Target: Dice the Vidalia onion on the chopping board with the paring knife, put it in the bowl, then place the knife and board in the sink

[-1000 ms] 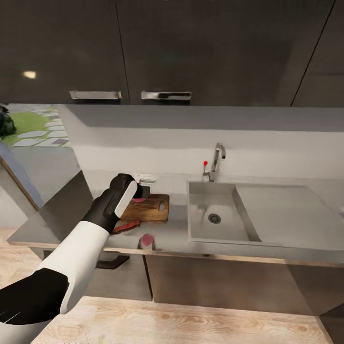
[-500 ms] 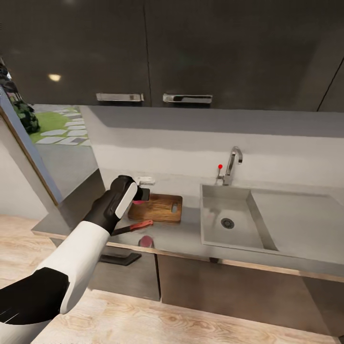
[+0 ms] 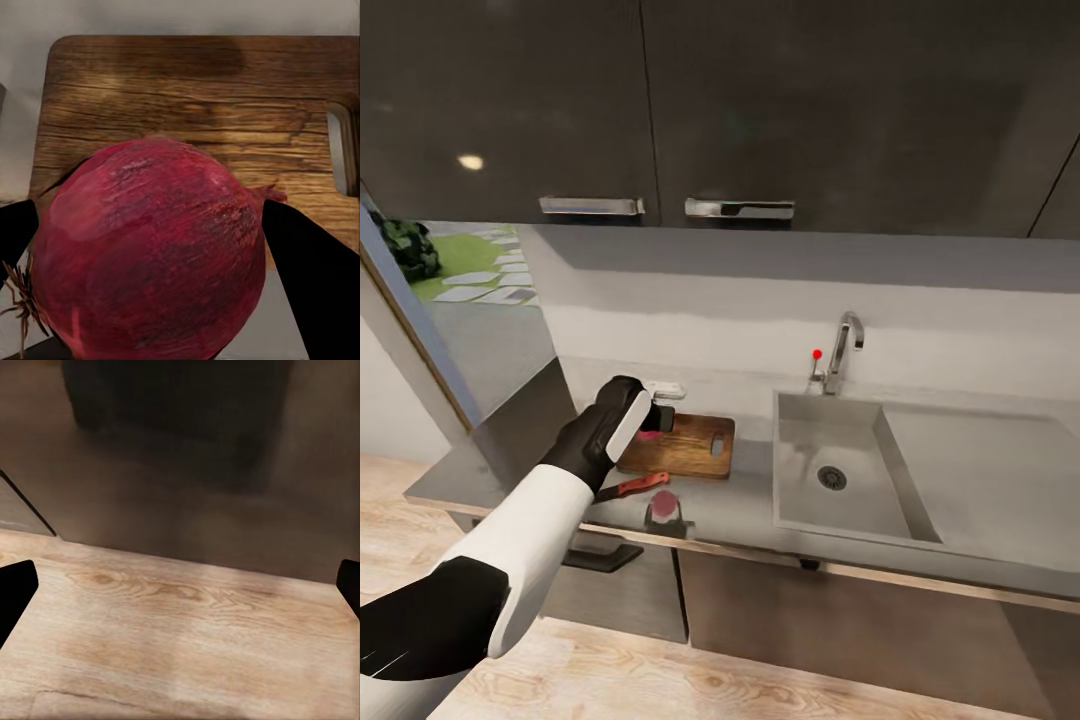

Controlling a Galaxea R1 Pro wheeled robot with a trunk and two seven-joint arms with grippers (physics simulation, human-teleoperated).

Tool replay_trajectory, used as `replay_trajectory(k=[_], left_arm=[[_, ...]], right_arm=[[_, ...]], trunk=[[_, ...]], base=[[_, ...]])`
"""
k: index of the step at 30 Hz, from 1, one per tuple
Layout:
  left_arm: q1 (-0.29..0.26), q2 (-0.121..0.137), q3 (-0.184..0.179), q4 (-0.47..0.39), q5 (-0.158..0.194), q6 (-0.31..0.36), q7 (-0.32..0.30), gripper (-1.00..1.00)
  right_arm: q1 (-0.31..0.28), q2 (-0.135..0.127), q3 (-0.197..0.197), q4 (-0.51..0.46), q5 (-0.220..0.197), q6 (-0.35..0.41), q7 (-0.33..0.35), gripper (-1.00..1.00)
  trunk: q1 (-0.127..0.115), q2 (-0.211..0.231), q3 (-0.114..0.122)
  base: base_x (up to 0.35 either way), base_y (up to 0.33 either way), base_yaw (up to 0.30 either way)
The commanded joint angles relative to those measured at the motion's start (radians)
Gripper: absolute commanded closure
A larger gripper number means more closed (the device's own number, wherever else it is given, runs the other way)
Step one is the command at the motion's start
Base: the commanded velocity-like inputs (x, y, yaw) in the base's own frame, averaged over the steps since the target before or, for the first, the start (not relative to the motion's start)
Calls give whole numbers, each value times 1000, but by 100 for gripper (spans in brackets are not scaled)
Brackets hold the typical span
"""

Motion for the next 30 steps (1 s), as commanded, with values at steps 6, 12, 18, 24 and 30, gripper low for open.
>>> replay_trajectory(k=[6,12,18,24,30], left_arm=[[-1,-1,-3,28,10,2,10,100],[-1,-4,-3,34,11,2,9,100],[-1,-9,-3,38,10,2,9,100],[-1,-9,-4,36,10,1,9,100],[-1,-9,-4,36,10,1,8,100]], right_arm=[[-1,0,8,1,-3,-3,-4,-100],[-1,0,8,1,-2,-2,-4,-100],[-1,1,8,1,-1,-1,-4,-100],[-1,1,8,1,-1,-2,-4,-100],[-1,1,7,1,-2,-1,-5,-100]], trunk=[[1,-2,-2],[1,-2,-2],[1,-2,-2],[1,-2,-2],[1,-2,-2]], base=[[4,-3,0],[0,0,0],[0,0,0],[14,-3,0],[103,-54,0]])
